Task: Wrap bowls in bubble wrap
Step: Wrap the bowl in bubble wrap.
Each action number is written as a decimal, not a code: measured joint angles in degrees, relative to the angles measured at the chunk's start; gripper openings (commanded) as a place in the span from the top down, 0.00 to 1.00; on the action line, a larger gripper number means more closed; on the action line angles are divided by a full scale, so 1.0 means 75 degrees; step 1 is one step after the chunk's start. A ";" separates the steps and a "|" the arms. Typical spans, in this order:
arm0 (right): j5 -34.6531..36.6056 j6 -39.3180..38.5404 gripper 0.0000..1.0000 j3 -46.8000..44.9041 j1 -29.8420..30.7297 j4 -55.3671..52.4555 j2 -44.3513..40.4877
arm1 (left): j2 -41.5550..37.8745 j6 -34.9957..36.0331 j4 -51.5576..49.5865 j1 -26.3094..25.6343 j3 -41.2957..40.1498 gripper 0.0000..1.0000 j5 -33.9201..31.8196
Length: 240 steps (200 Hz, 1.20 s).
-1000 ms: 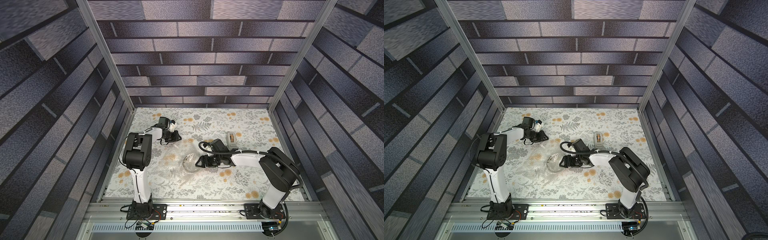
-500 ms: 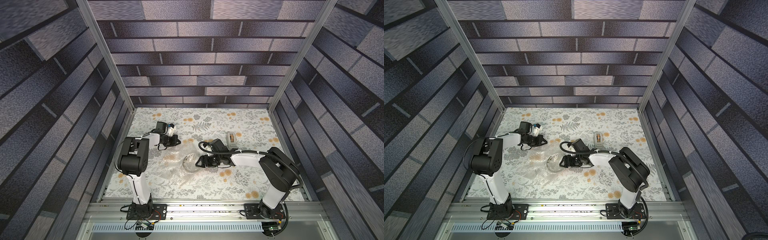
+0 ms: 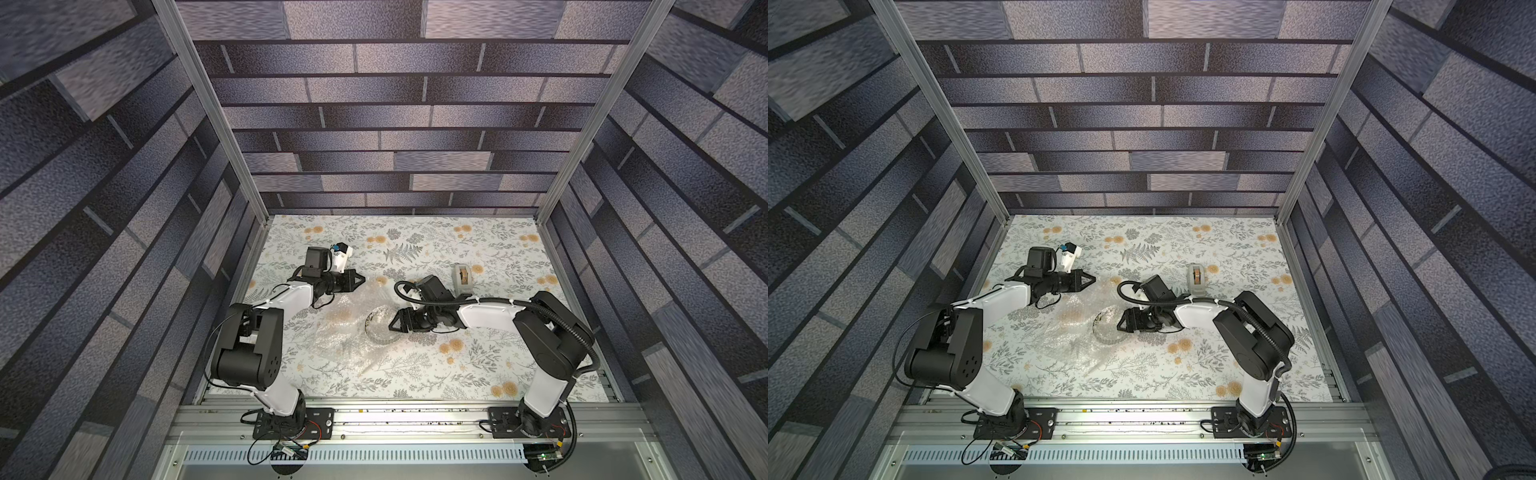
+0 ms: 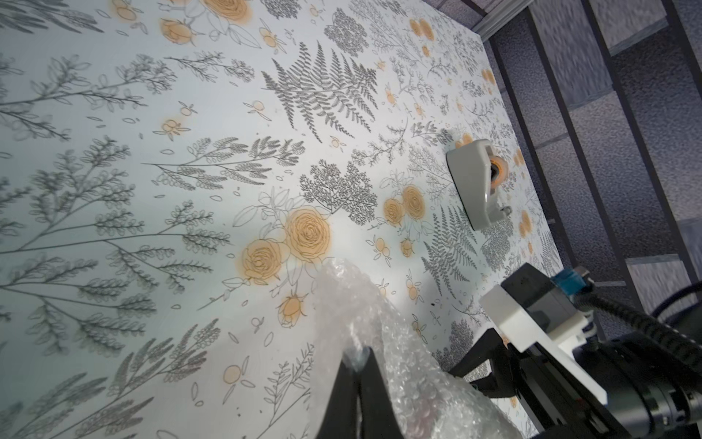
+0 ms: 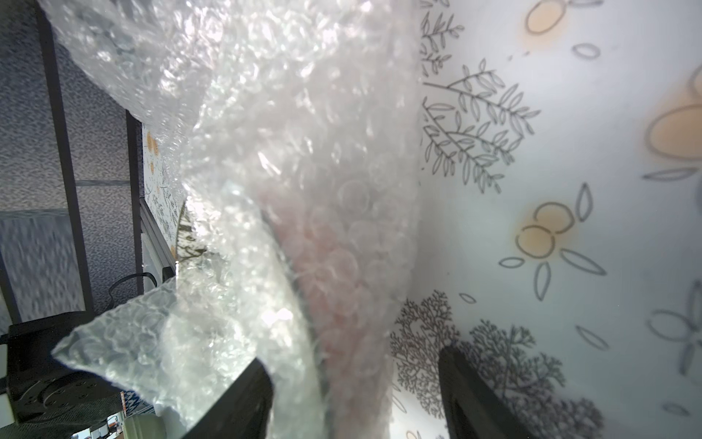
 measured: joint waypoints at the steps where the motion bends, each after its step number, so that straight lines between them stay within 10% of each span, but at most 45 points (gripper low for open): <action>1: 0.0000 0.0000 0.30 0.0000 0.0000 0.0000 0.0000 | -0.0038 -0.0026 0.0029 -0.0035 -0.0041 1.00 0.0006; 96: -0.0006 0.0000 0.30 0.0015 0.0000 0.0017 0.0038 | -0.2436 -0.0533 0.0341 -0.1609 -0.1230 1.00 -0.0105; 240: 0.0000 -0.0143 0.25 0.0096 -0.0003 -0.0026 0.0058 | -0.3139 -0.1145 0.0006 -0.2830 -0.2658 1.00 -0.1090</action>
